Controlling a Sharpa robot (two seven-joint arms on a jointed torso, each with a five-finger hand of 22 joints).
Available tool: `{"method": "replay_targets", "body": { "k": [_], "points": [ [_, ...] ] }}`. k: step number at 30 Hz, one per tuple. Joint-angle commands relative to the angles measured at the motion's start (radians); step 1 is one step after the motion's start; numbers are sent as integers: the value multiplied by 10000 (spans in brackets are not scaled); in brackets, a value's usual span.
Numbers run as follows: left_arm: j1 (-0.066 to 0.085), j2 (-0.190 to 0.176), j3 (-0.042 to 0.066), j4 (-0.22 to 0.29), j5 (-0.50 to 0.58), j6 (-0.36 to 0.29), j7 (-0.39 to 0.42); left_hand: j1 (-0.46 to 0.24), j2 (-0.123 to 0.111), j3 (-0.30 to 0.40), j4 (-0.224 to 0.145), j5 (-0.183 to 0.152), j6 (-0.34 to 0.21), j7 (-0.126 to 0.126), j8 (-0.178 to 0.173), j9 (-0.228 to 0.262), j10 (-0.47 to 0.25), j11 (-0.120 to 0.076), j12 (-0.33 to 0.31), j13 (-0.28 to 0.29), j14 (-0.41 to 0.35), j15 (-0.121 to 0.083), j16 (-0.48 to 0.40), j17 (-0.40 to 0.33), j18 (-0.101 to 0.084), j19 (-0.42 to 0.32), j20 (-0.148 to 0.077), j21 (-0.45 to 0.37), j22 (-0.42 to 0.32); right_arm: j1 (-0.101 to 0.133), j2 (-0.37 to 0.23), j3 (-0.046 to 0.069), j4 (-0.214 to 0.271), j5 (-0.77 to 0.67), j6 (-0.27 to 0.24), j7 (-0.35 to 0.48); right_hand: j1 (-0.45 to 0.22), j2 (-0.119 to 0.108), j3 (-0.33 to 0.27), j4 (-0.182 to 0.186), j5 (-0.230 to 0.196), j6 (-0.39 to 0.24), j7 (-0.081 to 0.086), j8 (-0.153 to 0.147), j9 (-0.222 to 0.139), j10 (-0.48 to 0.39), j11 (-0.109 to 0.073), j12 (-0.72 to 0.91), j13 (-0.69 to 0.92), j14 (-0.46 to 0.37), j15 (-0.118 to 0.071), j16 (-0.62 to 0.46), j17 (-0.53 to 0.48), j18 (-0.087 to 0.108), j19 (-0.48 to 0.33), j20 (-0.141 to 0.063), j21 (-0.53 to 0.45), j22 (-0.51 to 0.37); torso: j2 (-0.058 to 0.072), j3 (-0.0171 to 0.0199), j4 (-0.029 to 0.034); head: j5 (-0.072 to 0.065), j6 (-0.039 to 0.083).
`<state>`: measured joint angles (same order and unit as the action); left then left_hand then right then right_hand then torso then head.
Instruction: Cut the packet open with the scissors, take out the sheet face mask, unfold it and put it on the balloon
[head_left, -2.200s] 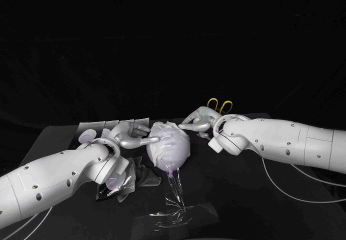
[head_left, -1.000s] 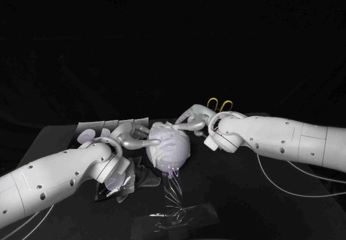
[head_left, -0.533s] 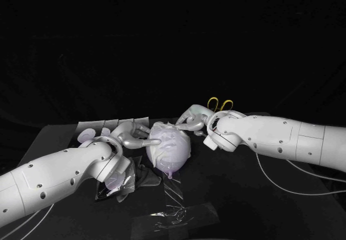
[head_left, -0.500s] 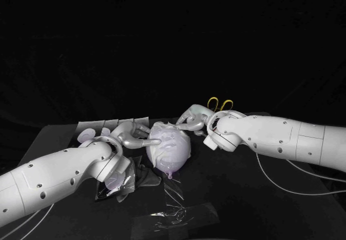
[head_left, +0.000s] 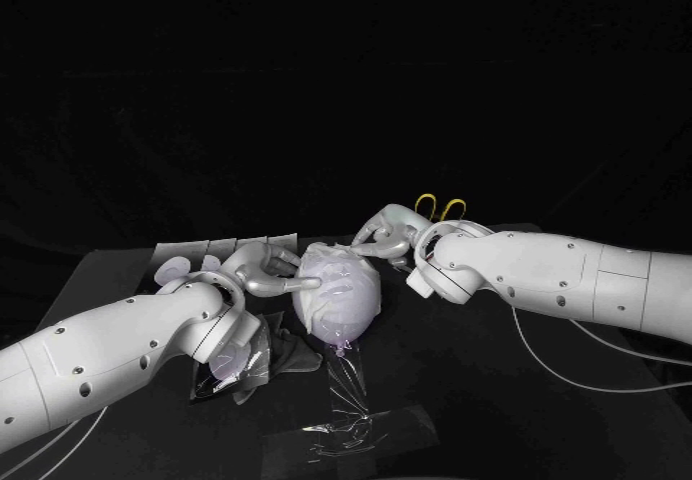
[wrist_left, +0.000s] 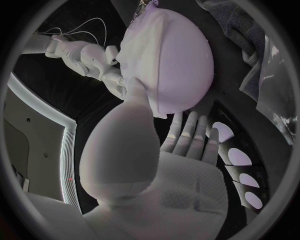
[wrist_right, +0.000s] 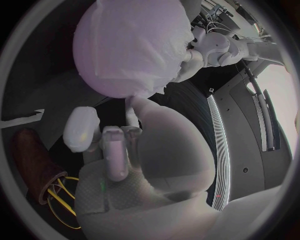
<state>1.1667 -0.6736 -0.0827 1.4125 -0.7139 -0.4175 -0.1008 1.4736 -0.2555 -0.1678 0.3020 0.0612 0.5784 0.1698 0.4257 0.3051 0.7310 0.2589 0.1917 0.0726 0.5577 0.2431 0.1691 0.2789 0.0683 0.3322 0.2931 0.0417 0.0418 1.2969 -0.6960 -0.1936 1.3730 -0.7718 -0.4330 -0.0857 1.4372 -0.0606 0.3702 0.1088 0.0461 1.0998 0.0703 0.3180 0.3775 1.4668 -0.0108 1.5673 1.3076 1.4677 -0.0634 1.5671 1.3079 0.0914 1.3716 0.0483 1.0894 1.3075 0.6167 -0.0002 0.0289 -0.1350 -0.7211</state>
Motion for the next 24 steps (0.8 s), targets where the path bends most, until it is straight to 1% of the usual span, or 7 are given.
{"method": "replay_targets", "body": {
  "k": [1,5,8,15,17,20,24],
  "points": [
    [5,20,0,7,42,138,-69,-14,90,73,-3,-46,-72,1255,51,9,-58,-12,43,10,91,-11,21,11,-52,-48,3,13,10,-21,-42,-11,42,29,-615,377,-195,-15,141,-4,28,62,-200,531,974,1040,-90,35,2632,1031,-93,37,2629,18,17,-76,17,676,8,-3,4,-12,0],
    [5,17,0,6,59,143,-75,-20,100,70,-3,-48,-74,1254,67,11,-57,-12,58,10,116,-10,37,20,-46,-57,1,12,9,-21,-95,-10,-24,58,-824,392,-270,-36,196,-4,27,2,-213,640,1102,1040,-100,35,2632,1031,-106,37,2629,18,18,-89,2,682,9,-4,6,-8,7],
    [6,13,0,8,64,142,-78,-20,100,70,-3,-48,-74,1254,67,11,-57,-12,58,10,116,-10,37,20,-46,-57,1,12,9,-20,-109,-10,-105,65,-837,342,-314,-45,254,-17,27,-49,-222,730,1210,1040,-109,35,2632,1031,-114,37,2629,20,15,-98,-21,684,15,-3,2,-5,7],
    [7,16,0,12,79,149,-81,-21,106,71,-3,-49,-75,1254,77,13,-57,-12,67,11,108,-8,40,14,-41,-65,-2,11,8,-20,-58,-9,-298,20,-557,108,-339,-49,289,-25,27,-81,-226,781,1273,1040,-113,35,2632,1031,-118,37,2629,25,4,-103,-55,676,20,-4,8,-14,13],
    [7,19,0,12,91,156,-85,-21,106,71,-3,-49,-75,1254,77,13,-57,-12,67,11,108,-8,40,14,-41,-65,-2,11,8,-20,-36,-9,-340,-57,-461,-9,-373,-57,335,-35,27,-127,-229,842,1351,1040,-117,35,2632,1031,-122,37,2629,27,0,-109,-76,676,24,-7,7,-24,14],
    [7,20,0,14,99,161,-87,-22,114,76,-3,-50,-79,1254,92,14,-60,-11,80,11,110,-2,49,13,-27,-80,-10,9,7,-20,-12,-9,-382,-209,-411,-207,-373,-57,335,-35,27,-127,-229,842,1351,1040,-117,35,2632,1031,-122,37,2629,27,0,-109,-76,676,25,-9,3,-26,17],
    [7,20,0,25,110,172,-89,-22,114,76,-3,-50,-79,1254,92,14,-60,-11,80,11,110,-2,49,13,-27,-80,-10,9,7,-20,-2,-9,-410,-214,-398,-327,-438,-52,395,-26,26,-193,-227,914,1448,1040,-119,35,2632,1031,-126,37,2629,33,-12,-114,-121,669,27,-12,9,-32,41]
  ]
}}
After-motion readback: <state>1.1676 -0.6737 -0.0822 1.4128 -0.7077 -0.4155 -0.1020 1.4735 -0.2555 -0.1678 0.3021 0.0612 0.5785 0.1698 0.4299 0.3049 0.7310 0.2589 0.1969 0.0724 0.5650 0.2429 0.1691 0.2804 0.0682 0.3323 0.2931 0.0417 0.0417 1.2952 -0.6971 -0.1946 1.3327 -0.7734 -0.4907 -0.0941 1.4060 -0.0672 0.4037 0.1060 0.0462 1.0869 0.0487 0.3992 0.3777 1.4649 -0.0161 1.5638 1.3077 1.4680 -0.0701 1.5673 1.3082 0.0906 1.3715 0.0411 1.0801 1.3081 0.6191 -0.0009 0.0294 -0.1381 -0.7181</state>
